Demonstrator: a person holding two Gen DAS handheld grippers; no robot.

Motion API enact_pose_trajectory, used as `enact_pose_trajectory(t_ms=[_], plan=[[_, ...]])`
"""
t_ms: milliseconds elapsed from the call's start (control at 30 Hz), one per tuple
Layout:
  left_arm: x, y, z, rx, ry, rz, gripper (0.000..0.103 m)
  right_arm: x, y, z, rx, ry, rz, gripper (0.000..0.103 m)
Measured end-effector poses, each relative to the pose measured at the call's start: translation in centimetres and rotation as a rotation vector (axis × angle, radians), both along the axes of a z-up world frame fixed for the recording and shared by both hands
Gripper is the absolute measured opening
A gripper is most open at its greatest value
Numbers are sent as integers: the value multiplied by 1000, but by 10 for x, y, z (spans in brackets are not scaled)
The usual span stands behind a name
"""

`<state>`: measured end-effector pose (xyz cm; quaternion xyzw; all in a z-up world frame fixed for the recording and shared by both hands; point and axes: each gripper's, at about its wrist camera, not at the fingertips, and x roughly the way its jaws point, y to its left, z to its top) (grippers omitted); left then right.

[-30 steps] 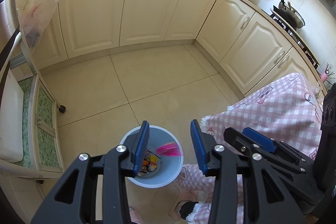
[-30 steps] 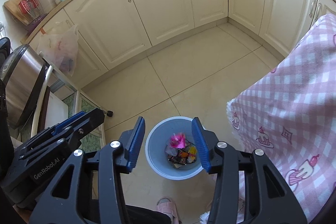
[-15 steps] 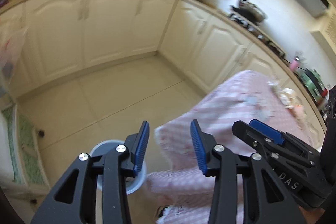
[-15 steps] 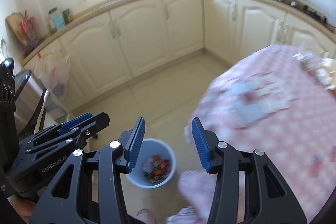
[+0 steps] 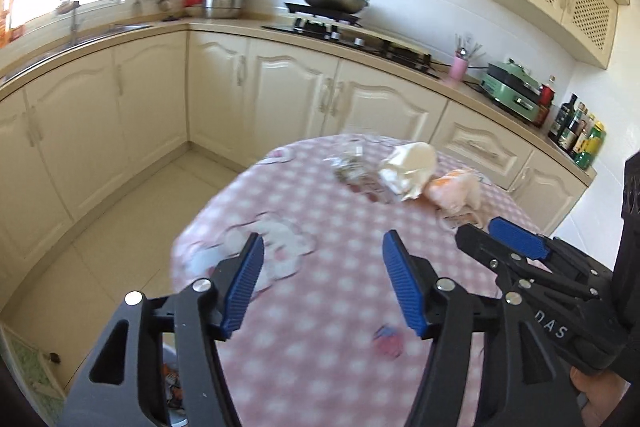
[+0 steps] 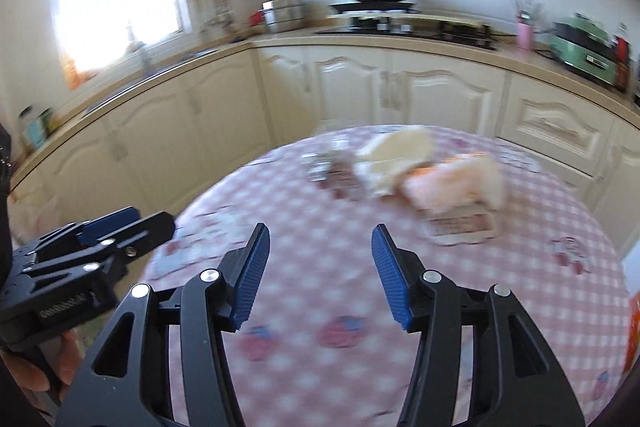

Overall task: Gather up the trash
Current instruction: 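Move both open tools back over the table, then grasp the white napkin with the left tool while the right tool grasps the orange-print bag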

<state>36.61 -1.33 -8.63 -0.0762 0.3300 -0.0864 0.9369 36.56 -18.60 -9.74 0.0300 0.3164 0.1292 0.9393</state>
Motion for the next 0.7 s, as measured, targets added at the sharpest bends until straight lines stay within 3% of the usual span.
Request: enact_pose_trajectory(t_ms=[233,600,700], plan=[[67,-76,-9,12,45,-87,61,37,-79,-13,63,21,-175,56],[156,-109,-41,-72,144,-59,60,82,-127,-29,197,79,-294,64],[169,-115,-50,-104,180,-65,45,85,-128,-30,200,81,-294,65]])
